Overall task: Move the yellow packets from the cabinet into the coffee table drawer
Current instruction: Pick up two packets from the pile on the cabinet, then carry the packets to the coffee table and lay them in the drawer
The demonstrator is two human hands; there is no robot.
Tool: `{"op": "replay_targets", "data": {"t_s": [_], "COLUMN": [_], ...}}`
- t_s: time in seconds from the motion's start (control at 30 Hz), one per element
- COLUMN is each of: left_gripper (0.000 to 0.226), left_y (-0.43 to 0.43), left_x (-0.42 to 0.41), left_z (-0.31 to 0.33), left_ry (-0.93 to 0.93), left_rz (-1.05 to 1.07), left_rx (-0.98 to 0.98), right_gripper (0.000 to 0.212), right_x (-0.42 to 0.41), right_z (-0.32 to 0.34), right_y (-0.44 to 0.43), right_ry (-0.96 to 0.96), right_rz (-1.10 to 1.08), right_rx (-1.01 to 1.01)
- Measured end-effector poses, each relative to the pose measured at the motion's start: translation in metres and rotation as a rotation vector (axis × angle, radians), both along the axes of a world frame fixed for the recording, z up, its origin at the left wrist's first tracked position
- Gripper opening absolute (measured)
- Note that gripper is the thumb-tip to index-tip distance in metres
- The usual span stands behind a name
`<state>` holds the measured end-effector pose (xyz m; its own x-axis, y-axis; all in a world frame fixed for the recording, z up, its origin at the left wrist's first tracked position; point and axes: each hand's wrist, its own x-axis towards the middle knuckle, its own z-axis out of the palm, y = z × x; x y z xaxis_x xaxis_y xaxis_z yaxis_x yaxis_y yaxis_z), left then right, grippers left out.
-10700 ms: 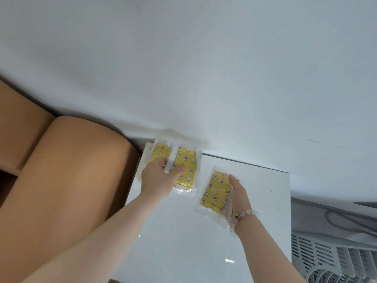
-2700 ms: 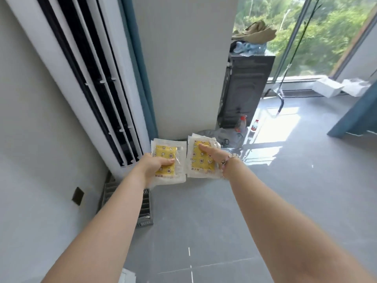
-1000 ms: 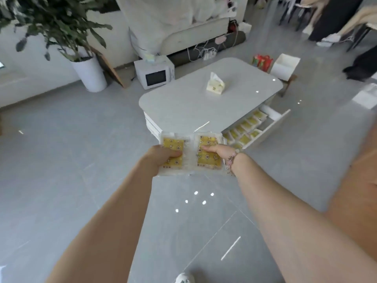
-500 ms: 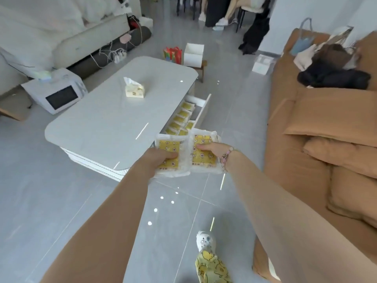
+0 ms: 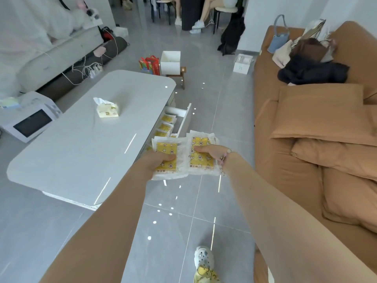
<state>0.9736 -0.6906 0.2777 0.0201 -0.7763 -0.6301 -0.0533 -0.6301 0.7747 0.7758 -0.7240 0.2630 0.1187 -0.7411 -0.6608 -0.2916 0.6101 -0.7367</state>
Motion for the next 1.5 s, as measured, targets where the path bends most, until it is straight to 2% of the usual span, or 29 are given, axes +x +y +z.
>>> {"op": "replay_targets", "data": {"t_s": [0.1,0.33,0.53,0.67,0.7,0.8,0.83,0.93,1.03,1.27,1.5], "left_gripper": [0.015,0.011,0.008,0.009,0.009,0.011,0.014,0.02,0.009,0.01,0.006], "left_y": [-0.033,-0.091,-0.121,-0.141,-0.149,-0.172,-0.181,-0.217,-0.258,-0.366,-0.449], "left_x": [-0.018,-0.045,-0.056,-0.063,-0.065,-0.075,-0.078,-0.083,-0.085,-0.086,-0.081], "left_z": [0.0,0.0,-0.003,-0.009,-0.011,-0.02,-0.021,-0.021,-0.019,-0.021,-0.024], "left_ry": [-0.015,-0.025,-0.033,-0.055,-0.063,-0.092,-0.1,-0.119,-0.113,-0.082,-0.078], "left_rz": [-0.011,0.029,0.064,0.033,0.026,-0.017,-0.031,-0.073,-0.11,-0.114,-0.161], "left_rx": [-0.001,0.009,0.026,0.043,0.047,0.081,0.084,0.055,0.028,0.039,0.081], "right_gripper": [0.057,0.047,0.057,0.091,0.093,0.063,0.058,0.061,0.058,0.048,0.049], "right_x": [-0.017,-0.045,-0.051,-0.061,-0.065,-0.076,-0.08,-0.086,-0.086,-0.085,-0.079], "right_z": [-0.004,-0.017,-0.029,-0.038,-0.039,-0.042,-0.045,-0.044,-0.037,-0.028,-0.032], "right_y": [-0.035,-0.101,-0.139,-0.156,-0.163,-0.182,-0.189,-0.219,-0.251,-0.344,-0.422], "right_ry": [0.059,0.024,0.02,0.024,0.022,0.022,0.025,0.068,0.081,0.098,0.123], "right_rz": [0.042,0.074,0.131,0.126,0.102,0.064,0.056,0.082,0.072,0.032,0.042], "right_rx": [-0.012,0.009,0.027,0.059,0.063,0.069,0.068,0.051,0.042,0.079,0.109]}}
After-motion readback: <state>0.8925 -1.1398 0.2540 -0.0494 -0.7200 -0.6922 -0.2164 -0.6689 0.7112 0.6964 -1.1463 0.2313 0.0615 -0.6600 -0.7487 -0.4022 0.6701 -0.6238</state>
